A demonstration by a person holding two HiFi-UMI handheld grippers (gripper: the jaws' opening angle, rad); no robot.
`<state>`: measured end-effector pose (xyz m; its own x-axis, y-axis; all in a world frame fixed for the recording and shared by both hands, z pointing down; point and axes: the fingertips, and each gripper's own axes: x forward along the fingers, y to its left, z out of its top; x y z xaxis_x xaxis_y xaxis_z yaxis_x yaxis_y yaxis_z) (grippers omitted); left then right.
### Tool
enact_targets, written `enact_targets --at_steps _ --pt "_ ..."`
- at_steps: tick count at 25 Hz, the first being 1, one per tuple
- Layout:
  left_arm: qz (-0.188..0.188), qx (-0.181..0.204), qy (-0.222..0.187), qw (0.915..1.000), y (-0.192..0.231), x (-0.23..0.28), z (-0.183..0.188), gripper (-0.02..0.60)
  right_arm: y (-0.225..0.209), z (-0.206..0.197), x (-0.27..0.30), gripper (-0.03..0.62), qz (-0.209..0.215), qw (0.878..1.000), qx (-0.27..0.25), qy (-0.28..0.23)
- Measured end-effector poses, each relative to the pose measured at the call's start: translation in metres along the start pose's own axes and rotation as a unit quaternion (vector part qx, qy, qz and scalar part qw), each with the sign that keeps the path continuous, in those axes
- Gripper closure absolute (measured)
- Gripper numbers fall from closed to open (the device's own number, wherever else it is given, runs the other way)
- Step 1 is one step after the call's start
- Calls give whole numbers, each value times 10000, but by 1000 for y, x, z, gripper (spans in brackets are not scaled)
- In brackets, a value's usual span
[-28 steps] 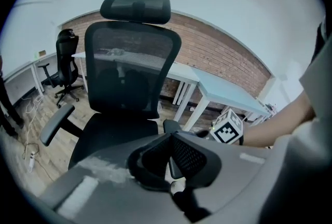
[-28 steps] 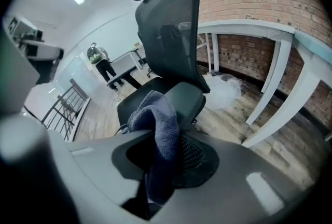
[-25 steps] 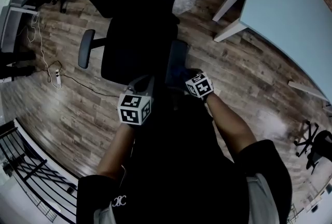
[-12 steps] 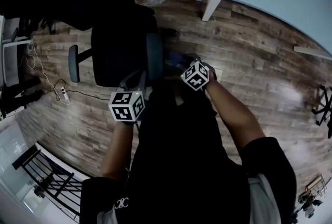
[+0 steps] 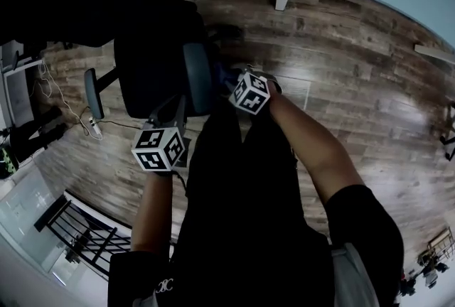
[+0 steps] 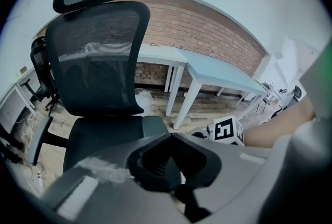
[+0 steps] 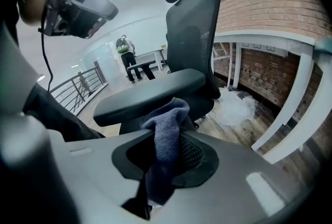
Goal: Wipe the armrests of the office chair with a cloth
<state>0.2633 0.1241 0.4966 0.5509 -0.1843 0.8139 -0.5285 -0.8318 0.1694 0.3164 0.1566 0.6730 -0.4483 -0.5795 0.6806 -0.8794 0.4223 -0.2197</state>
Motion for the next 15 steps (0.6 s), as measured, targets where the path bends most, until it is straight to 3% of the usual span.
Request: enact_targets --at_steps 6,10,15 --pt "159 -139 97 9997 17 2 -16 575 -15 26 30 510 7 9989 16 -465" --pt "211 -274 148 9993 27 3 -27 575 -32 35 45 511 -74 9986 11 -532" --pt "265 -401 135 9988 44 4 -32 575 -54 30 69 511 -32 9981 390 -467"
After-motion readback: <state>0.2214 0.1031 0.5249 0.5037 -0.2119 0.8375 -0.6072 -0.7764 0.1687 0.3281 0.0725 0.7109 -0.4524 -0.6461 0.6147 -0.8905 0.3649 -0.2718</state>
